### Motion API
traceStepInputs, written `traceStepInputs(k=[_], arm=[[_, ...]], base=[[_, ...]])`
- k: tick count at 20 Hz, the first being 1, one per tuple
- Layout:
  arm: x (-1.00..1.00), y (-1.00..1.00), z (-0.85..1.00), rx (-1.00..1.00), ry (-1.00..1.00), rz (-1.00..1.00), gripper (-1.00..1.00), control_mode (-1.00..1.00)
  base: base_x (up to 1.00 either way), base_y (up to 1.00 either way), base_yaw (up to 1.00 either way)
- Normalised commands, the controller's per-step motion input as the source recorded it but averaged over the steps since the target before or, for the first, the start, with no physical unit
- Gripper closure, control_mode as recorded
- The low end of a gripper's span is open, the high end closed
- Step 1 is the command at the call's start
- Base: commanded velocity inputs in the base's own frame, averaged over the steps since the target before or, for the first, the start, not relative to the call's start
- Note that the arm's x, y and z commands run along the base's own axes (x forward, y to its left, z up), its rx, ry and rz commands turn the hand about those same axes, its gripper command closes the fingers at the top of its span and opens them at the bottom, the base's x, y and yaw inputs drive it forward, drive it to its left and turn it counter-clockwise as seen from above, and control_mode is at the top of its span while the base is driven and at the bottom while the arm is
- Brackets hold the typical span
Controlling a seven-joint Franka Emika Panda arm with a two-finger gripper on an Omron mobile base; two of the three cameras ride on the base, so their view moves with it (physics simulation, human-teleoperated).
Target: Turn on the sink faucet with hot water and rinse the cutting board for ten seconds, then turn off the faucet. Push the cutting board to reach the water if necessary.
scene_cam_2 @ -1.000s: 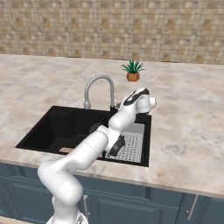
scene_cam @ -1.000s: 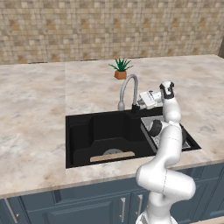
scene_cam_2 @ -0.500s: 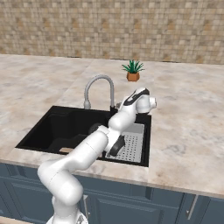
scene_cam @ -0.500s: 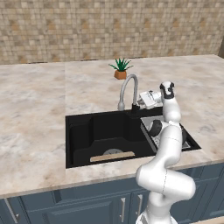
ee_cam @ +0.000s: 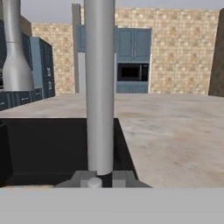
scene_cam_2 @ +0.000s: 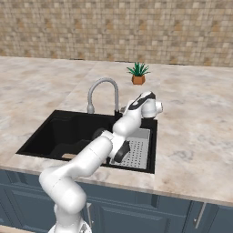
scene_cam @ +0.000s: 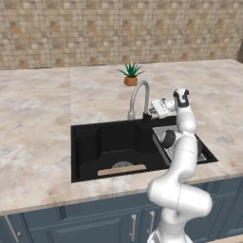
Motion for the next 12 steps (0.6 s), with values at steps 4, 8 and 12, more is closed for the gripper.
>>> traceStepInputs(k=[4, 8, 12], arm=[[0.0, 0.5, 0.0, 0.0, 0.0, 0.0, 1.0, -1.0], [0.0, 0.52, 0.0, 0.0, 0.0, 0.0, 1.0, -1.0], [-0.03, 0.52, 0.0, 0.0, 0.0, 0.0, 1.0, -1.0]], base=[[0.0, 0.0, 0.0], [0.0, 0.0, 0.0], [0.0, 0.0, 0.0]])
